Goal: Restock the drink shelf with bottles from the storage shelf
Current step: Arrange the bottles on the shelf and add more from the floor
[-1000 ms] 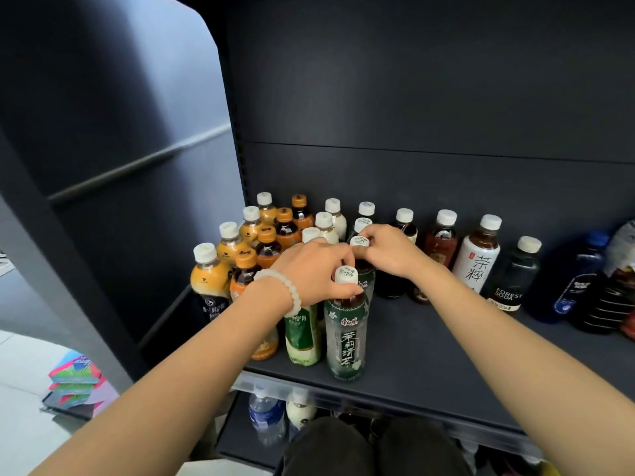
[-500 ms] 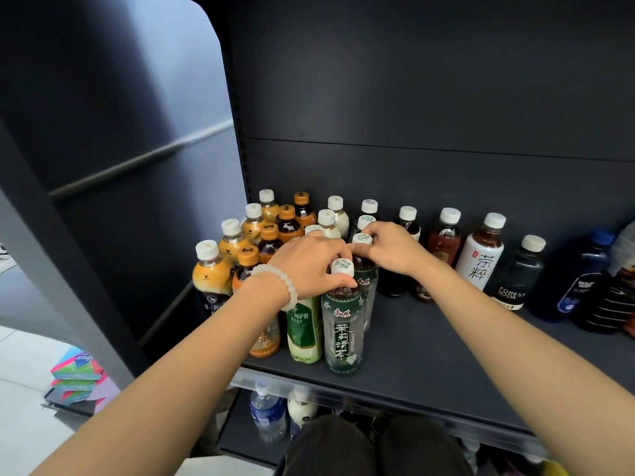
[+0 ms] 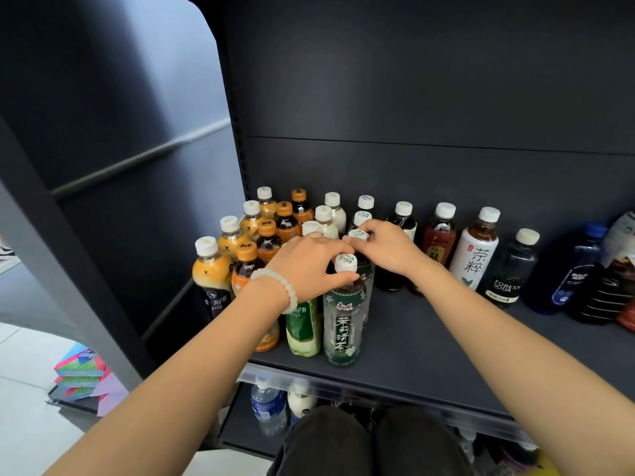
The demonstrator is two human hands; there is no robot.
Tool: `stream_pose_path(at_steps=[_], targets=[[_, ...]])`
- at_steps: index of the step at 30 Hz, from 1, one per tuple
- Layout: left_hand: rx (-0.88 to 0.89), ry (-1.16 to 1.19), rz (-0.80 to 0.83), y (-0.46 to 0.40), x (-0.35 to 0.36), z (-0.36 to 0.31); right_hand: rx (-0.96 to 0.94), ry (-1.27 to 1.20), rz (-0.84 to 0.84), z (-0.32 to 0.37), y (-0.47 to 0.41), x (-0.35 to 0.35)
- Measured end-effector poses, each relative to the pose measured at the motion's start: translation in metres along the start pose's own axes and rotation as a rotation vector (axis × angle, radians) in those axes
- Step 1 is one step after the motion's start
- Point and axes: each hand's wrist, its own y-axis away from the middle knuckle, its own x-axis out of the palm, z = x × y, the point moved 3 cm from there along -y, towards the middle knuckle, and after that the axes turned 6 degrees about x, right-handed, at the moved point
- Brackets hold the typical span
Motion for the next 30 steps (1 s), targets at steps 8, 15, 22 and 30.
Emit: stream_pose_path(at_steps=[8,15,22,30], targets=[[-0.032,-0.181,-0.103,0.018,-0.015,-0.010,-0.021,-0.077,-0.142,-0.012,0.029,-0.026],[-0.050,-0.280,-0.186,0.034,-0.010,-0.061,-0.182,0.273,-0.387,-0.022,0.112,-0.050],[0.042,-0.207,-0.209,0.063,0.034,-0.141,-0.111,0.517,-0.539,-0.072,0.229,-0.061],[0.235,-0.095,-0.075,0.082,0.118,-0.248,0.187,0.589,-0.558,-0.163,0.368,-0.067]])
